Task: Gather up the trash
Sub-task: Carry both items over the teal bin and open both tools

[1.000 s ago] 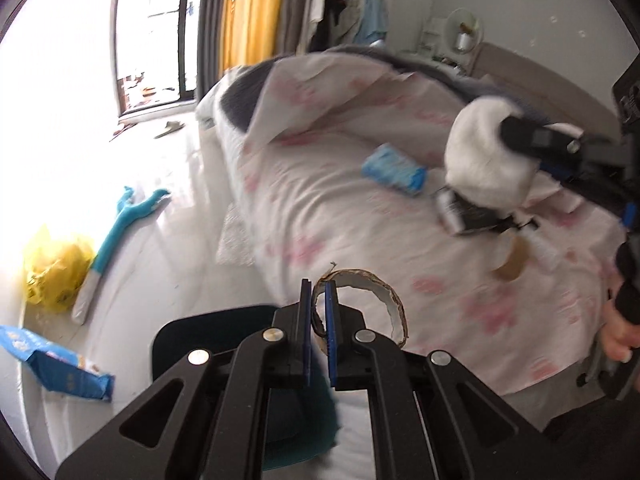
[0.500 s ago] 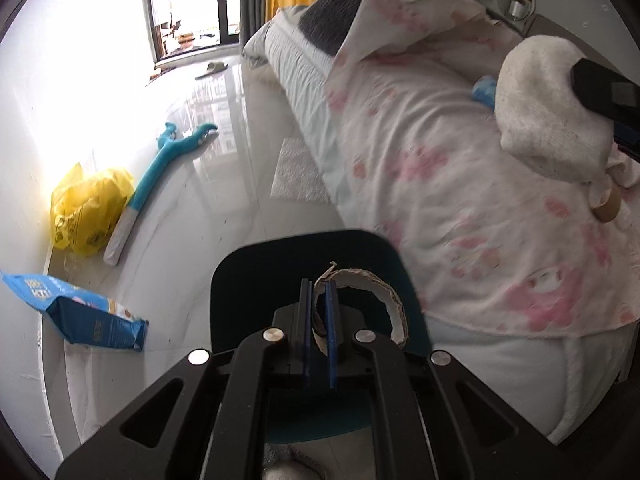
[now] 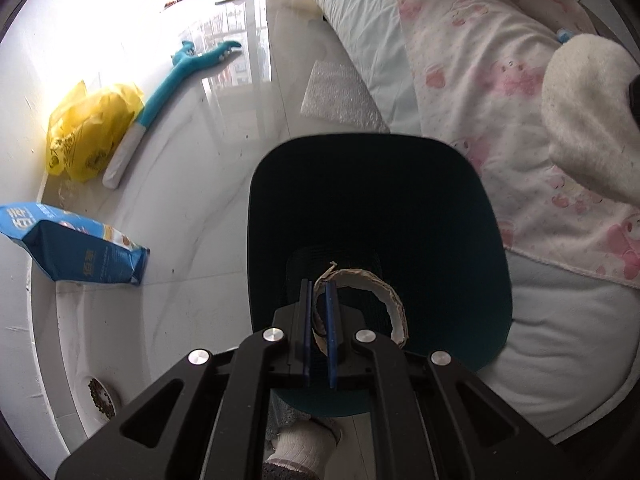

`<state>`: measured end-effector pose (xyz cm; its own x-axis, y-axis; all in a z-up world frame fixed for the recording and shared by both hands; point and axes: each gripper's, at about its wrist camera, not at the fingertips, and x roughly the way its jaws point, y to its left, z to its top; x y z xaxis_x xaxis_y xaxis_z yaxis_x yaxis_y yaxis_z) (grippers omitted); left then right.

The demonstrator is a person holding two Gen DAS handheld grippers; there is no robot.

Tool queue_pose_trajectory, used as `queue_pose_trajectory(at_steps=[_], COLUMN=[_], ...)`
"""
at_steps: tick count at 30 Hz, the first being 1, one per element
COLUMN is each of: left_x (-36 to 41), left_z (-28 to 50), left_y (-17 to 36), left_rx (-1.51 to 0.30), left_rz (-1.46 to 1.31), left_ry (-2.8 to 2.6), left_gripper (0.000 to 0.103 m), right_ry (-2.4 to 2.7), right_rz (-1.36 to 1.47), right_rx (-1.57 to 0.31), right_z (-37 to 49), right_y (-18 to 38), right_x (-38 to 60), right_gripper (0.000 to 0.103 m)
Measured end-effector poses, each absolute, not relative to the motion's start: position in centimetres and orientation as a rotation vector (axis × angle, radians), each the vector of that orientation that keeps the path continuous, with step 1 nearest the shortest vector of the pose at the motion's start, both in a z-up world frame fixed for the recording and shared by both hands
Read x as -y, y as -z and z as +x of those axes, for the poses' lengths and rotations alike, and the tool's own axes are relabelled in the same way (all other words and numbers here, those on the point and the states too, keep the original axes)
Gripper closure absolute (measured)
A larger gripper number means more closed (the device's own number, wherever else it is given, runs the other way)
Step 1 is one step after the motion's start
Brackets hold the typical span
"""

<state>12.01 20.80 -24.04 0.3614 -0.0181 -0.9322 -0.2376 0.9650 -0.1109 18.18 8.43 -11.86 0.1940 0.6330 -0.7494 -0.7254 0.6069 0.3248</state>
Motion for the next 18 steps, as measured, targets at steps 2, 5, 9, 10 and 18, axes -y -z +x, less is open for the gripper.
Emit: queue_pose_trajectory(at_steps=[2, 5, 9, 10, 18], left_x=[-21.1, -21.5, -21.9, -21.9, -23.3], left_z=[11.9, 11.5, 11.1, 11.0, 9.7], left_y=[24.8, 25.8, 26.2, 26.0, 23.0], left_rx=[-1.224, -1.257, -1.275, -1.271, -1.156], left_rz=[-0.252, -0.266, -0.281, -0.283, -0.267], left_ry=[-0.135, -0.119, -0.095, -0.090, -0.120], left_gripper=[0.095, 0.091, 0.082, 0.077, 0.038], right_ry=[-0.939, -0.916, -0.888, -0.881, -0.846], right_rz=[-0.126, -0.147, -0.169, -0.171, -0.174], right_rx=[-1.027, -1.075, -1.120, -1.133, -1.216], right_z=[18.3, 18.5, 18.8, 18.8, 19.4], right_y=[12.9, 14.4, 16.3, 16.8, 19.5], right_x=[-9.1, -9.7, -10.9, -11.1, -12.6], right_gripper=[0.071, 0.071, 0.071, 0.071, 0.071])
